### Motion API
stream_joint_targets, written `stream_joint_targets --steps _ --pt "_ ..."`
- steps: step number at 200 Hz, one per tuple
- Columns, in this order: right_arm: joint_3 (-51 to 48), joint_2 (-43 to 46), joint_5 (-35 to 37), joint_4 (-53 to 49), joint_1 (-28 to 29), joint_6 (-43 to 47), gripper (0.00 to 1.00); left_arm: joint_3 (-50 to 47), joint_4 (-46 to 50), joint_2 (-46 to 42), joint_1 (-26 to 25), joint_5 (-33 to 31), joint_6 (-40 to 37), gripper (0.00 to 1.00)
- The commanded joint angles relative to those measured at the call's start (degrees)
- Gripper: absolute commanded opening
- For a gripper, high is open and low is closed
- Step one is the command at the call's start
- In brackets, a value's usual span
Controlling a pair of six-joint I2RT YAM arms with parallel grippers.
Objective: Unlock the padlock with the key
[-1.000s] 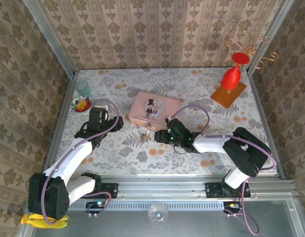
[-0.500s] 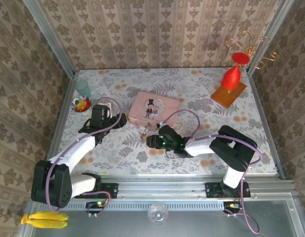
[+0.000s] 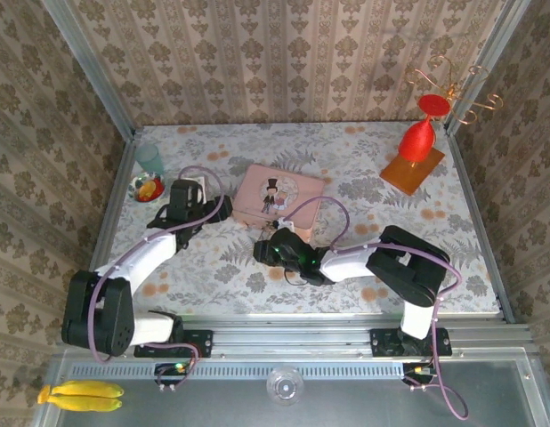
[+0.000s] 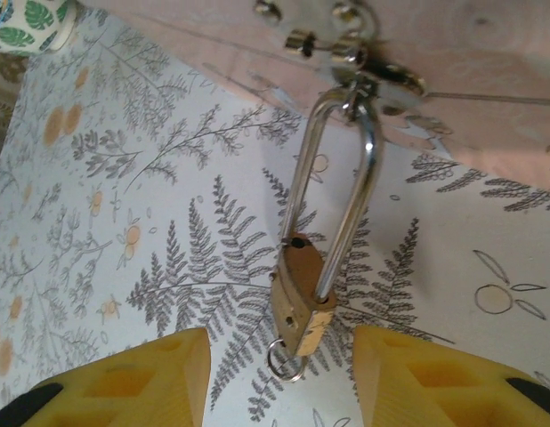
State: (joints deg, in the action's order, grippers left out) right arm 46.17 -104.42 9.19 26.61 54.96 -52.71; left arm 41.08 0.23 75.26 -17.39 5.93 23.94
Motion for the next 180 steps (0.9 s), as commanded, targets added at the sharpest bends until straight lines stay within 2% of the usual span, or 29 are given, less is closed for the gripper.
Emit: stream_joint_targets --steps 1,21,66,106,147,180 --pt "0.88 -2.06 4.43 -0.90 0.41 -1.53 0.47 2.53 -2.93 2.12 -0.80 2.50 0.50 0.75" --pt "2.36 -3.76 4.95 -0.76 0.71 -0.07 0.41 3.13 -4.14 3.89 -1.31 2.25 0.72 0.75" --pt "4.59 -7.10 6.61 -2.05 1.37 1.15 0.39 3.74 -5.69 6.33 -2.27 2.26 1.15 0.74" --pt "4.80 -7.29 9.26 -4.14 1.91 0.94 0.31 3.57 -5.64 6.70 -2.28 1.44 1.42 0.74" --pt "2.24 -5.02 11.13 -2.98 2.08 0.25 0.11 3.39 -4.93 6.36 -2.47 -0.99 2.97 0.74" --pt "-1.35 -0.51 13.19 -4.12 2.08 0.10 0.06 4.01 -4.05 6.41 -3.49 -2.11 2.68 0.75"
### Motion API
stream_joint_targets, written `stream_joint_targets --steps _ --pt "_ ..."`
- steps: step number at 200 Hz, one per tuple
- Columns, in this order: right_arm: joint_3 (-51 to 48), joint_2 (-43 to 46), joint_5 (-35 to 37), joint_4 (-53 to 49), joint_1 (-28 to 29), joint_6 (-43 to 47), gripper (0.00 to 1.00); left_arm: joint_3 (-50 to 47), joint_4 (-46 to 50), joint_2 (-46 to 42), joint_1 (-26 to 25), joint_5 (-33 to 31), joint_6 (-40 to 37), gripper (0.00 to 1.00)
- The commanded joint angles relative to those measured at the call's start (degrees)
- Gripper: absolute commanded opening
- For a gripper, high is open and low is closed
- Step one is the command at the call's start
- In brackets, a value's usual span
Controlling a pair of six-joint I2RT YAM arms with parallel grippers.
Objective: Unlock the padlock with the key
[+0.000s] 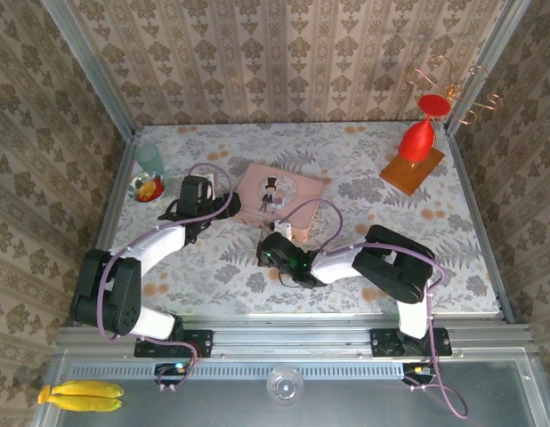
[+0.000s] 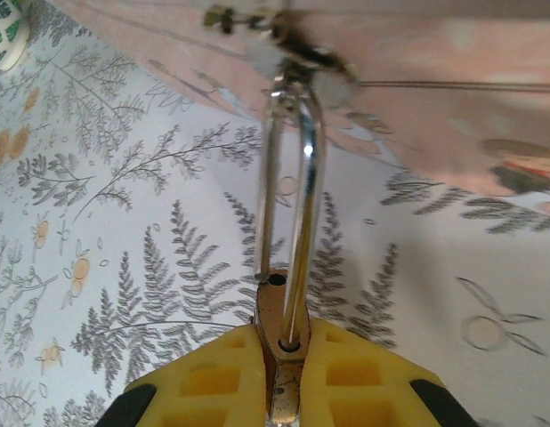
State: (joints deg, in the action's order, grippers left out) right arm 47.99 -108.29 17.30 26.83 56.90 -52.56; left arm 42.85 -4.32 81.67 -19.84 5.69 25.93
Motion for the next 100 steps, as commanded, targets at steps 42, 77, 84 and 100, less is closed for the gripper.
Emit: stream_joint_targets --steps 42,77,84,100 --pt "-7.57 7.09 5.58 -5.23 0.05 -0.53 0.00 1.66 -1.02 0.25 -2.25 -1.79 1.34 0.75" --pt "-9.59 9.71 8.02 -7.99 0.05 0.16 0.00 3.58 -1.33 2.36 -5.60 -2.29 0.40 0.75" --pt "-9.96 10.25 8.72 -8.63 0.02 0.55 0.00 3.96 -1.30 2.92 -5.97 -2.61 0.29 0.75" --pt "-10.26 11.29 9.50 -10.62 -0.04 1.74 0.00 4.80 -0.43 4.27 -7.77 -3.52 0.20 0.74"
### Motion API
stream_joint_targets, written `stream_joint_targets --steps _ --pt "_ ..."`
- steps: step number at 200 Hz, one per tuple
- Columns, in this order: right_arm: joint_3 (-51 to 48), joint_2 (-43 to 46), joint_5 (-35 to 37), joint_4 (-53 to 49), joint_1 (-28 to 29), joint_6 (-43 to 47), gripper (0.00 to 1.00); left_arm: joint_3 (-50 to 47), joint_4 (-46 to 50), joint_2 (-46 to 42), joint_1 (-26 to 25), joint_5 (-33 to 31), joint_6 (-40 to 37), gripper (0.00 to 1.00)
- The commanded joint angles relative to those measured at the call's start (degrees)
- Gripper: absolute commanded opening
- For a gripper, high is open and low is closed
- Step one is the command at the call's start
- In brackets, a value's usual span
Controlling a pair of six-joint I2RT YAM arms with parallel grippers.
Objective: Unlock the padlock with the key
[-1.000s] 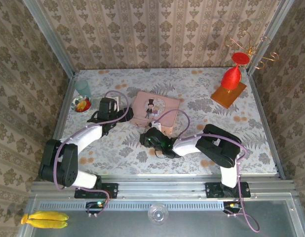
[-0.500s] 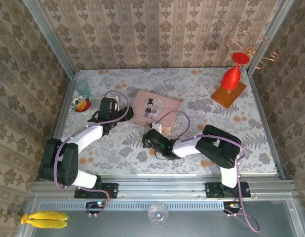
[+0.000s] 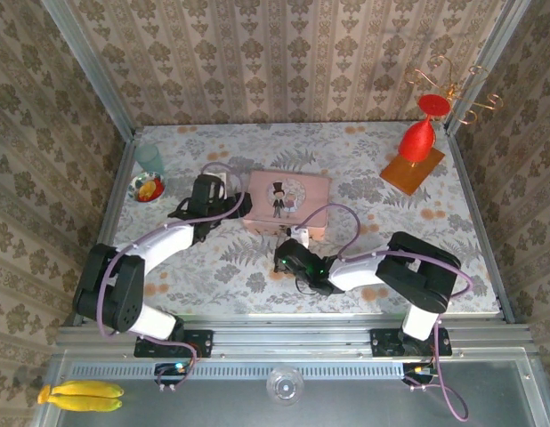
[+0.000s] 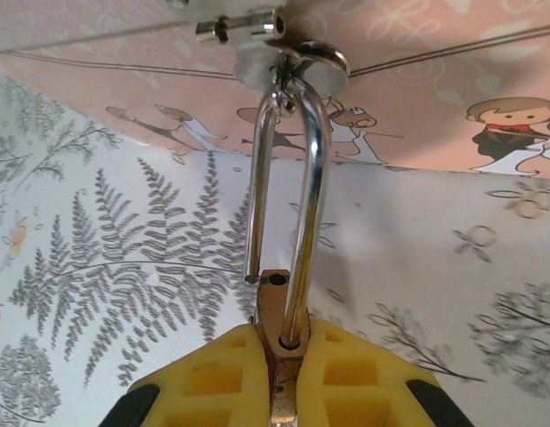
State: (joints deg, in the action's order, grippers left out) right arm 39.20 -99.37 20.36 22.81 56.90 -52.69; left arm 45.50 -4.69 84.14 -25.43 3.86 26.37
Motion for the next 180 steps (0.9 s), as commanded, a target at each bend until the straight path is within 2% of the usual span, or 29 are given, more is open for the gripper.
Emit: stream_joint_targets --steps 1,69,99,120,143,180 --pt "-1.44 2.36 6.49 -6.70 -0.04 1.92 0.00 2.15 0.03 1.90 -2.22 -1.76 -0.21 0.74" --pt "0.58 3.63 7.10 -13.17 -0.04 6.82 0.00 1.06 -1.51 4.56 -3.66 1.20 -0.86 0.72" --pt "3.34 3.75 10.29 -20.68 -0.18 7.73 0.00 -2.10 -1.79 3.96 -3.66 0.46 -0.12 0.67" --pt "4.35 3.70 12.63 -24.71 -0.39 7.52 0.00 -4.67 -1.89 3.34 -4.67 -1.45 0.09 0.66" --pt "4.72 4.33 14.33 -28.55 -0.83 7.47 0.00 -5.01 2.87 4.01 -7.31 -5.58 -0.20 0.65" --pt "5.96 5.11 17.64 -33.27 -0.92 10.38 0.00 -9.40 2.85 1.78 -9.88 -9.49 3.44 0.64"
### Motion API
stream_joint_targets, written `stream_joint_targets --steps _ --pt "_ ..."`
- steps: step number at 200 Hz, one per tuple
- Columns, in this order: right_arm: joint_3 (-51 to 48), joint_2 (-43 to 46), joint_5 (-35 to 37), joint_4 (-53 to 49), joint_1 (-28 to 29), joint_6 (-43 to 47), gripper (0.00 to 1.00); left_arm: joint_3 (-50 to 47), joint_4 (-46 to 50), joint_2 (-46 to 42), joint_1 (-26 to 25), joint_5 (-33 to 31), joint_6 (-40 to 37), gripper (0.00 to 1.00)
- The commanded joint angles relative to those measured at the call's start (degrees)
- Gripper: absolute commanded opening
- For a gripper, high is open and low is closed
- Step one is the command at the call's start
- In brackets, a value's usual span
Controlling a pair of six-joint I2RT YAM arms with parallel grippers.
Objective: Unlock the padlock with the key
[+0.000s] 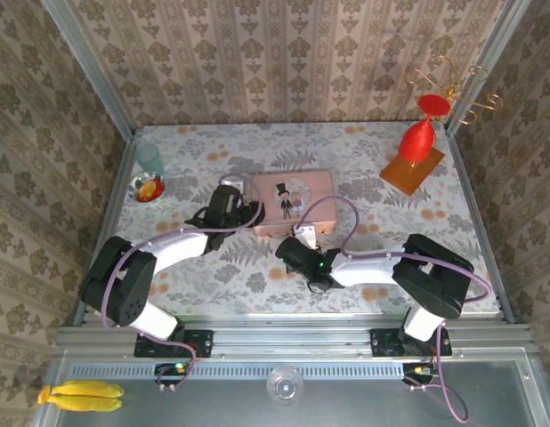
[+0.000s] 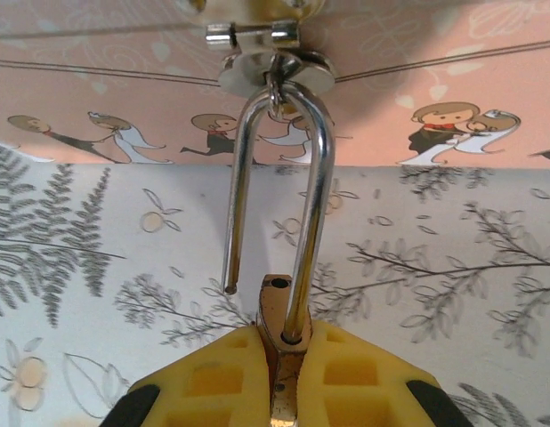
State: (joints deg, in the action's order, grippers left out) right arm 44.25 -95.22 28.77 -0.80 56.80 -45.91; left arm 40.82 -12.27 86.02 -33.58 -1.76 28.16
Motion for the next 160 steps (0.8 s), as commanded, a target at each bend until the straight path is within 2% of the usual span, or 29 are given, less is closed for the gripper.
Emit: stream_joint_targets --steps 1,20,53,67,93,160 --pt "0.99 0.98 9.23 -9.71 -0.81 3.71 0.00 -4.75 10.52 -0.17 -1.83 -4.04 1.68 0.64" --pt "0.91 1.43 8.78 -9.56 -1.04 5.27 0.00 -5.49 10.89 -0.74 -3.10 -5.84 2.66 0.64" --pt "-0.20 1.59 1.67 -6.18 -3.29 9.21 0.02 -7.48 9.38 -2.60 -4.10 -6.98 4.06 0.63" --pt "0.39 0.82 -0.22 -6.74 -3.94 10.99 0.06 -7.90 9.03 -2.88 -4.53 -7.42 4.62 0.63" --pt "-1.67 0.85 -9.68 -1.79 -6.06 12.50 0.16 -7.50 8.45 -2.74 -6.23 -8.09 6.05 0.62" --pt "-5.83 2.53 -14.36 1.77 -8.87 12.21 0.21 -8.67 8.84 -2.79 -7.01 -10.35 9.12 0.62"
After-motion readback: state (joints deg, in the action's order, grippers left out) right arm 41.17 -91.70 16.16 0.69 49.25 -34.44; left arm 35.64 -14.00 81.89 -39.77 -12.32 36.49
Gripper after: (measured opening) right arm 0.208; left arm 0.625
